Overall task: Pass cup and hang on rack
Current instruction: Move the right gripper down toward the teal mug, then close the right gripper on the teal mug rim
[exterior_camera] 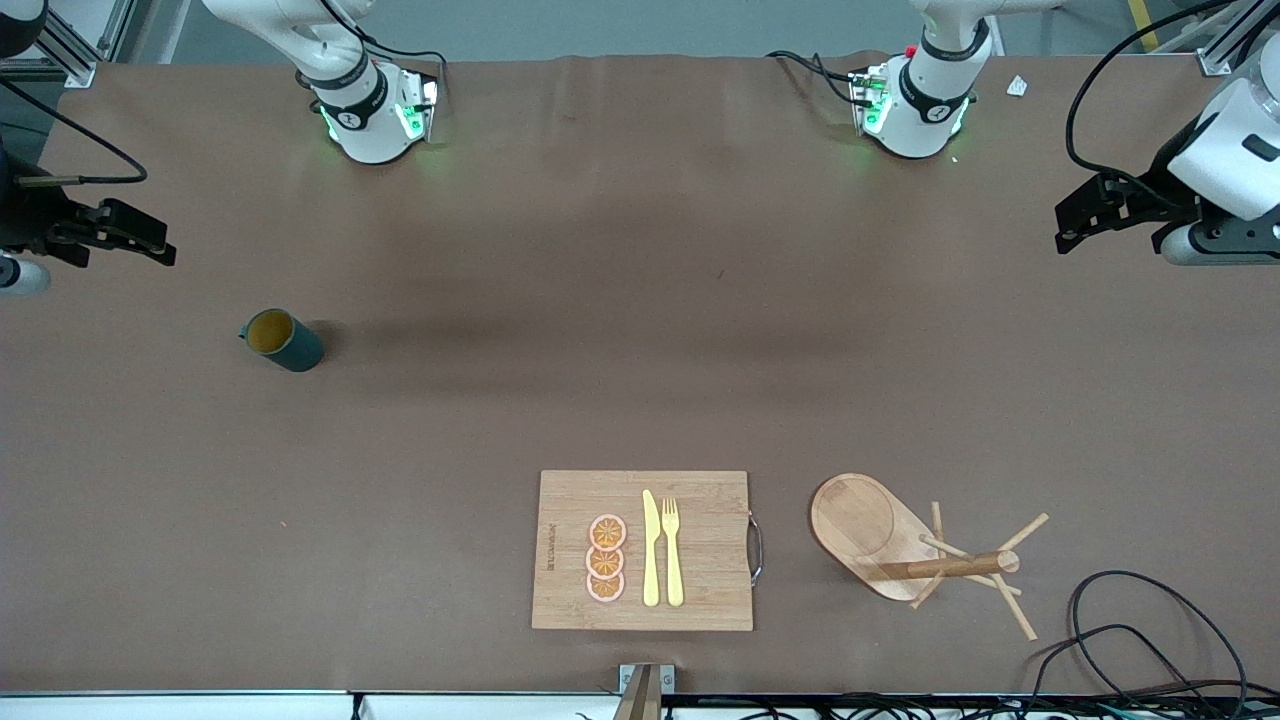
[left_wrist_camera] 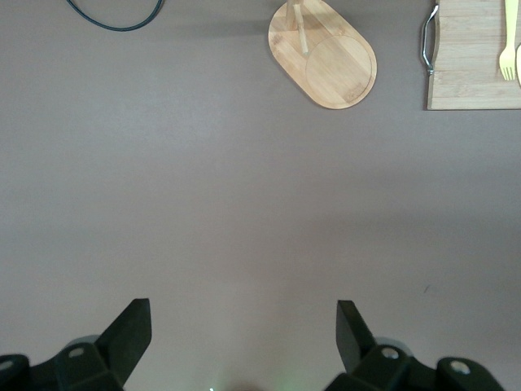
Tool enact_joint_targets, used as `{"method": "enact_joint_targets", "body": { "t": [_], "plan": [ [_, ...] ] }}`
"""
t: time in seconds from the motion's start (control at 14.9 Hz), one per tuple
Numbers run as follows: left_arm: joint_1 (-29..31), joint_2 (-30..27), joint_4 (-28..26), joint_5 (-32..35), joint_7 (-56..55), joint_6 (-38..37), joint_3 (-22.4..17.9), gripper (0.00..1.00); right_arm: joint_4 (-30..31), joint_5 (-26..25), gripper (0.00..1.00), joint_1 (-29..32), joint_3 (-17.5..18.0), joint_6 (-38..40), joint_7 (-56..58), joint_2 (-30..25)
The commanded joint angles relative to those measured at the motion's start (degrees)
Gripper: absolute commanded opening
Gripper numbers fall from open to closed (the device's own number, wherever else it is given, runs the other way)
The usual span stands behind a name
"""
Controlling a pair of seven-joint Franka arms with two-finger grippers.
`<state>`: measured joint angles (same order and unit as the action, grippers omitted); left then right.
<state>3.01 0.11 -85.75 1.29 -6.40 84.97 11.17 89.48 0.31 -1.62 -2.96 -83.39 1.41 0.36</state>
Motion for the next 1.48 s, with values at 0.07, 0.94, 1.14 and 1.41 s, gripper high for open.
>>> {"method": "enact_joint_targets", "body": {
  "t": [0.07,0.94,1.14,1.41],
  "plan": [
    [0.5,0.1,0.9,-0.3,0.6,-0.9,-0.1,1.0,9.9,-0.2,1.0,2.1,0.5,-5.0,-0.4,-1.1],
    [0.0,-0.1,0.8,-0.2,0.5,1.0,0.3,1.0,40.1,0.0,1.0,2.2,0.5,-35.9,-0.4,-8.2],
    [-0.1,-0.1,0.8,-0.2,0.5,1.0,0.3,1.0,44.4,0.0,1.0,3.2,0.4,-41.7,-0.4,-8.2],
    [-0.1,-0.1,0.8,-0.3,0.4,1.2,0.4,1.0,47.9,0.1,1.0,3.3,0.4,-50.2,-0.5,-6.7]
  ]
}}
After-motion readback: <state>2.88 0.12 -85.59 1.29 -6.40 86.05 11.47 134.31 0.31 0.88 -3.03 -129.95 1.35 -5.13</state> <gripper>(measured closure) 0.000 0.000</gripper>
